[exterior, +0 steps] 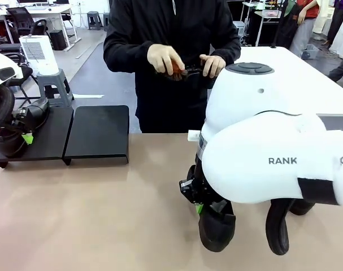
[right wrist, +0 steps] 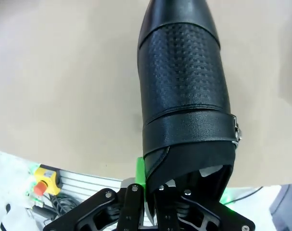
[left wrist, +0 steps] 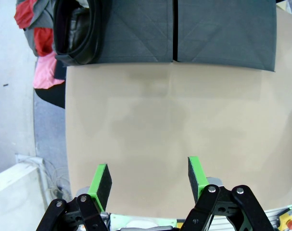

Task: Organize the shoes by placing them on the stand.
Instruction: Pick up one Shoe and place it in the middle of the table.

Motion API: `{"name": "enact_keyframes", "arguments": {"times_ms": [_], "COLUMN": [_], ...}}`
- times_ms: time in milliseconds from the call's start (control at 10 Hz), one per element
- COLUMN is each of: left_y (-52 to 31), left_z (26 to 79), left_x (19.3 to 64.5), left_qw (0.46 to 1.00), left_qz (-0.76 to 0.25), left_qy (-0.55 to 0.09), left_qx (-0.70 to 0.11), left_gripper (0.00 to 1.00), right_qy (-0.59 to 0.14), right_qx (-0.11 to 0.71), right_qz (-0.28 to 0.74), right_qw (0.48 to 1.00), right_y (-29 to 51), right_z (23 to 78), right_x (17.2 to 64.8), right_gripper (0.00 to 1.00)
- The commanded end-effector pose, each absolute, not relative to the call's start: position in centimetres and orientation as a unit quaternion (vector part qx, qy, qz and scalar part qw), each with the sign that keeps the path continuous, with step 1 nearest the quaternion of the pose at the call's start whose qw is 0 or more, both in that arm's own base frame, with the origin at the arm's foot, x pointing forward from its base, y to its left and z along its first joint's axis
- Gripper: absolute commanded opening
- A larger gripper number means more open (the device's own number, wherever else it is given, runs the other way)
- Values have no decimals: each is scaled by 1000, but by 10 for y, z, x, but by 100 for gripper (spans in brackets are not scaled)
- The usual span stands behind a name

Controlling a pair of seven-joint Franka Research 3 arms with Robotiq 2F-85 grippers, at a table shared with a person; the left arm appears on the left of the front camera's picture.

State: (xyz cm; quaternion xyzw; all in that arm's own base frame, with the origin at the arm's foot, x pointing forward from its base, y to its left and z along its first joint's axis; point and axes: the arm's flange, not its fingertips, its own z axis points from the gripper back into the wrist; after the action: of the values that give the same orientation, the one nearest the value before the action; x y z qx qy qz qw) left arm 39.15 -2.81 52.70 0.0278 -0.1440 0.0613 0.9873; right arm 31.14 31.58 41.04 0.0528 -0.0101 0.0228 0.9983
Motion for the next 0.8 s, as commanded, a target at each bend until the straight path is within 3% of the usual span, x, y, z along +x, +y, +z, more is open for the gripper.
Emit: {"name": "enact_keyframes", "arguments": {"times_ms": [0, 400, 500, 700], "left_y": [-27, -27, -27, -27], "left_z": [528, 528, 528, 528], "left_x": [389, 389, 389, 389], "left_qw": [988, 988, 988, 988], "left_qz": [61, 61, 61, 61], "left_qy": [-142, -142, -142, -142], "left_qx": [29, 29, 29, 29], "left_gripper": [83, 83, 83, 83], "right_qy": [13, -9, -9, -9], "right_qx": [74, 65, 64, 64], "right_qz": [4, 52, 56, 46], "right_qw": [997, 996, 996, 997], "right_y": [339, 410, 412, 406], "right_z": [388, 349, 348, 348], "right_x": [310, 311, 311, 310], "right_gripper": [0, 0, 9, 46]}}
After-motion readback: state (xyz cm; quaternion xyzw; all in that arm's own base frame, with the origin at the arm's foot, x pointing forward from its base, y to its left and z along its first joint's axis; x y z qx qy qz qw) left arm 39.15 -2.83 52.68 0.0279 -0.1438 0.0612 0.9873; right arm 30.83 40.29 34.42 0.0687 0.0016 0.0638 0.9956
